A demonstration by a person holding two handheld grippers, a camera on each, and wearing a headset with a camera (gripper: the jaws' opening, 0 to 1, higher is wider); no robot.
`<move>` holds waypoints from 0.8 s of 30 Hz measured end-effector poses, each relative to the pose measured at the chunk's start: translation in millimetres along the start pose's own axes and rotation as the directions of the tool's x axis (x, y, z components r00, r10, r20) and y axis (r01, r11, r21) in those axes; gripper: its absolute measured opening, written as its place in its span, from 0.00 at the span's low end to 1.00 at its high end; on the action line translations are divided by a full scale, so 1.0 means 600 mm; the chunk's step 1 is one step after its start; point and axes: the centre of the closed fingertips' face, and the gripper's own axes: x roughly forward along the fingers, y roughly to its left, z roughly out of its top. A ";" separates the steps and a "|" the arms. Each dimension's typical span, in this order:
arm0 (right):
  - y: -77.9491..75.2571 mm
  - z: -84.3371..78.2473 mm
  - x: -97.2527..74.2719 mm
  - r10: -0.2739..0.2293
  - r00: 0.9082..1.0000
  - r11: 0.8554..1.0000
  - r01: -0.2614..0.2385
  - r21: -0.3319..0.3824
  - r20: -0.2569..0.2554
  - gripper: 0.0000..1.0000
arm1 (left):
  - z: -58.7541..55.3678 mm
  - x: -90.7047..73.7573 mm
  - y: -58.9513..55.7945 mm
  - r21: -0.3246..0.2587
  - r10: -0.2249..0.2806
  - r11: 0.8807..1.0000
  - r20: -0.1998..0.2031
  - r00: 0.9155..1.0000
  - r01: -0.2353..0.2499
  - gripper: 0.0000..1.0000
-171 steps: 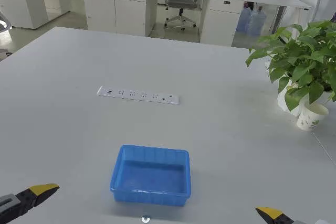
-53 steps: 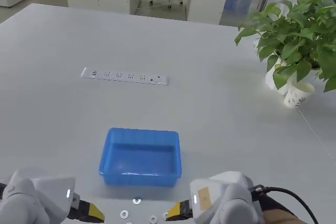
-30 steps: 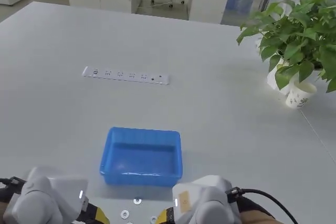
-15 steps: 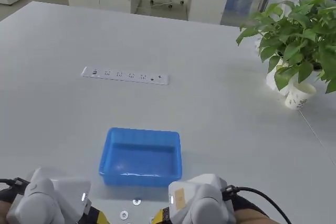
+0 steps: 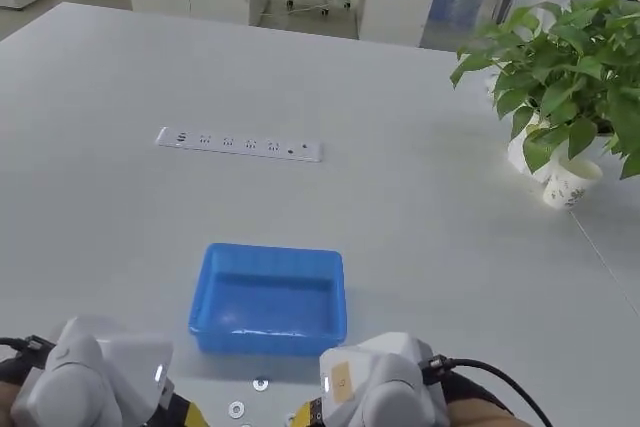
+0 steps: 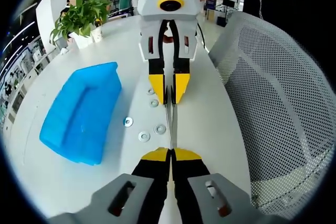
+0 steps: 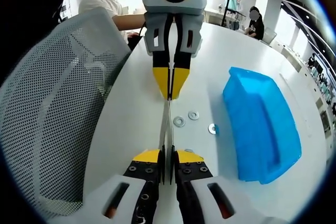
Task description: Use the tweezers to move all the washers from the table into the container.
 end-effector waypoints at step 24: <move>-0.002 0.011 -0.019 -0.033 0.999 0.999 0.033 0.012 0.033 0.11 | 0.077 -0.056 -0.001 0.033 0.004 0.999 0.070 0.998 -0.006 0.04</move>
